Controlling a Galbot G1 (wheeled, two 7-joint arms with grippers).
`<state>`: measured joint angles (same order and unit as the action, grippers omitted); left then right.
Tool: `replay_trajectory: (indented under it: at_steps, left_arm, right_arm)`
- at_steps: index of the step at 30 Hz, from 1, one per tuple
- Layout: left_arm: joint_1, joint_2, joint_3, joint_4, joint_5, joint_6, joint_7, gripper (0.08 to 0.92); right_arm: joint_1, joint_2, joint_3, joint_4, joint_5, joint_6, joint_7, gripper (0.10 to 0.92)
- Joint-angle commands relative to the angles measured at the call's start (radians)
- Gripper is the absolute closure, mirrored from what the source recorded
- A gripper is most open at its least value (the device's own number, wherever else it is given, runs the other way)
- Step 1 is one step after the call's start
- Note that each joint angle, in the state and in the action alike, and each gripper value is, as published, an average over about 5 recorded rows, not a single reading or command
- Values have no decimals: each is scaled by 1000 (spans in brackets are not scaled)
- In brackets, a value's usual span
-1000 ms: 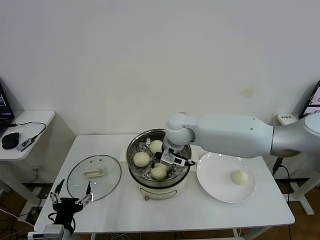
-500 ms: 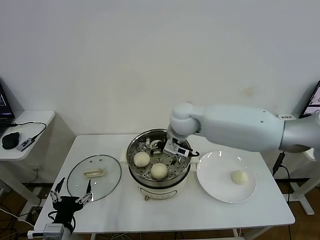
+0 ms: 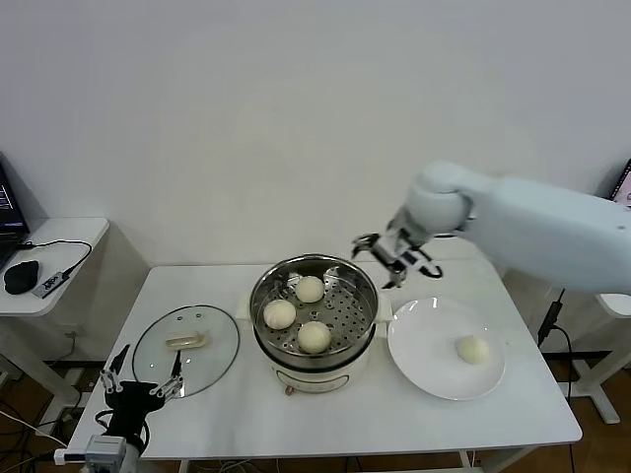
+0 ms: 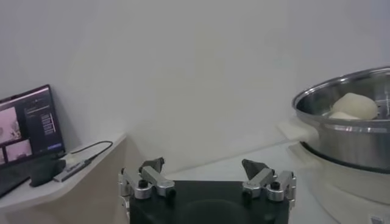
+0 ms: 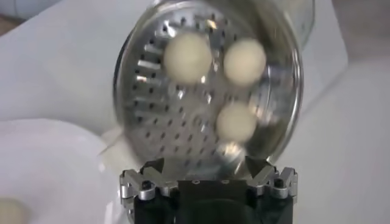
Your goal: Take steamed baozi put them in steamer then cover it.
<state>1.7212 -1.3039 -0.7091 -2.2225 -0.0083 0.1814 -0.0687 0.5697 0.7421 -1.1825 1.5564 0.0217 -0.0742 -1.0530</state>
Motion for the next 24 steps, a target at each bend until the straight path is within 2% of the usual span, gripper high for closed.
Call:
replay_trajectory:
  at_steps: [1, 10, 24]
  left_arm:
    - [0, 7, 11, 3, 1, 0, 0, 177]
    - [8, 10, 25, 7, 12, 0, 1, 177]
    - [20, 8, 24, 7, 18, 1, 2, 177]
  right_arm:
    - [-142, -291, 74, 9, 5, -110, -17, 203]
    - [-498, -361, 322, -27, -106, -135, 9, 203]
    - [-785, -273, 530, -155, -211, -138, 27, 203]
